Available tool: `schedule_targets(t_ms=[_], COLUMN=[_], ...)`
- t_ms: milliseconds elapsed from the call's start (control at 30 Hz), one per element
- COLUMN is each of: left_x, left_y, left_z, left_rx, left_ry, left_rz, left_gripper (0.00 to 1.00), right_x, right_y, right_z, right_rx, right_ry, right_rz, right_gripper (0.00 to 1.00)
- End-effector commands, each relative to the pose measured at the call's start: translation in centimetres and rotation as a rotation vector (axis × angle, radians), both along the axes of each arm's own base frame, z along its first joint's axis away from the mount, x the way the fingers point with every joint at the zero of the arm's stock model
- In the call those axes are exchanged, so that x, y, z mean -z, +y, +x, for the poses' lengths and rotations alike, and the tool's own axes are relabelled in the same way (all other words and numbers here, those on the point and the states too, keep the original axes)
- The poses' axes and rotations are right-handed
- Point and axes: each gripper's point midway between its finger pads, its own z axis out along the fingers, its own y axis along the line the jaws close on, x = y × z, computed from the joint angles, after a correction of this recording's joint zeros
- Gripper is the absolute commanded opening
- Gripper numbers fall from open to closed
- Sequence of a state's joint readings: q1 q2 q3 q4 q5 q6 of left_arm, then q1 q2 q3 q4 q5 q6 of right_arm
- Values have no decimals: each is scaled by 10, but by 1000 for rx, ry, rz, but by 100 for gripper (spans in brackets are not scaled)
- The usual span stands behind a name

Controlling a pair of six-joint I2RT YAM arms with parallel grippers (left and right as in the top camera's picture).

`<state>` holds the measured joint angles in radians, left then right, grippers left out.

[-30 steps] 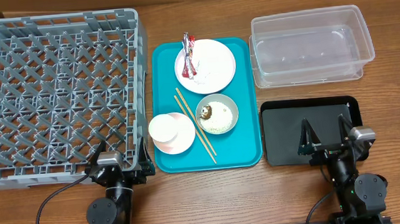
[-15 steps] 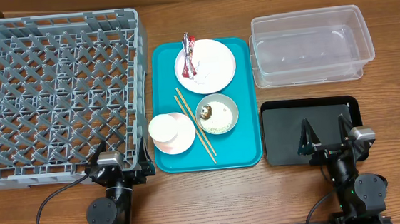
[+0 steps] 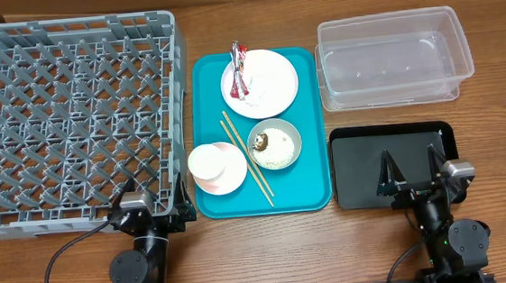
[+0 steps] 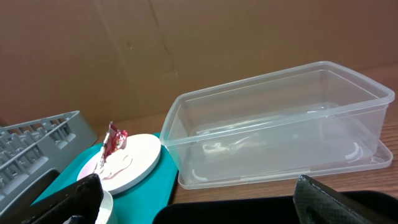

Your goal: Sort waste into correct bins and load items into the dishwasher

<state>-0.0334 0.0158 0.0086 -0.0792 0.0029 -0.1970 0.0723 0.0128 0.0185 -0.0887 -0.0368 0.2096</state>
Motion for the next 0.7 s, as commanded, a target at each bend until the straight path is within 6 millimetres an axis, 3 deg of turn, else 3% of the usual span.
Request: schedule_targets(t_ms=[0, 300, 667], left_x=[0, -24, -53], left_y=[-4, -8, -9], left_z=[-1, -8, 10], left_rx=[14, 43, 49], left_ry=[12, 92, 360], left_rz=[-40, -41, 16], left_gripper=[100, 100, 100], right_x=[1, -7, -47], right_y=[1, 2, 4], right_z=[0, -5, 0], right_rx=[-6, -15, -21], right_ry=[-5, 56, 188], right_rz=[8, 5, -3], right_gripper=[100, 100, 100])
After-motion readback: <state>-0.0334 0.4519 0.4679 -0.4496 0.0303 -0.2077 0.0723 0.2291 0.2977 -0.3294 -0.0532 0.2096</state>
